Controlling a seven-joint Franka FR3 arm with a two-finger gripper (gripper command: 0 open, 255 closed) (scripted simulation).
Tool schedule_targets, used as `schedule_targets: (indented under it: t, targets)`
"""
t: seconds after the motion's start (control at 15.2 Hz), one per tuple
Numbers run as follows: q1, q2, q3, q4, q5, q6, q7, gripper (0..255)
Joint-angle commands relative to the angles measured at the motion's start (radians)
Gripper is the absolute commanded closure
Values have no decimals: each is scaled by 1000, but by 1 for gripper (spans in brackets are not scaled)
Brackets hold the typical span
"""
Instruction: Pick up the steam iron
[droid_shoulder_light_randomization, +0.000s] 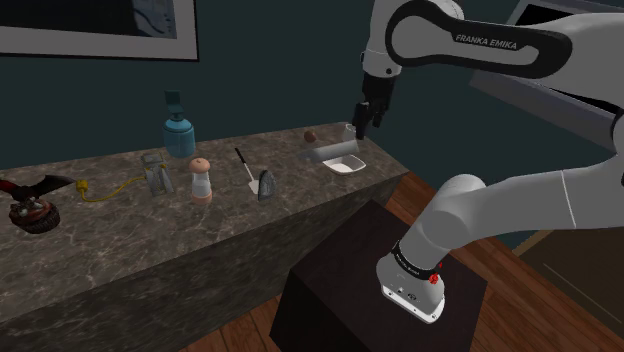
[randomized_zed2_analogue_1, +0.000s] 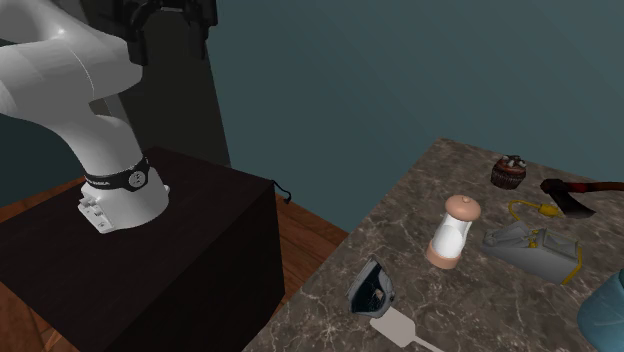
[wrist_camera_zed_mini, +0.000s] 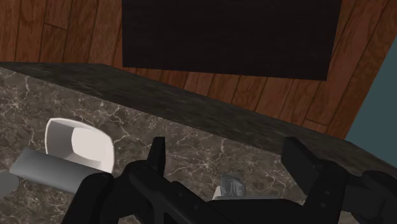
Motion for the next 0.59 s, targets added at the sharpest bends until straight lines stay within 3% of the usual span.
schedule_targets:
  t: [0.0,0.53]
  targets:
    - [0,0,0,0,0,0,0,0]
    - [-14,219,87,-43,12,285,179,0]
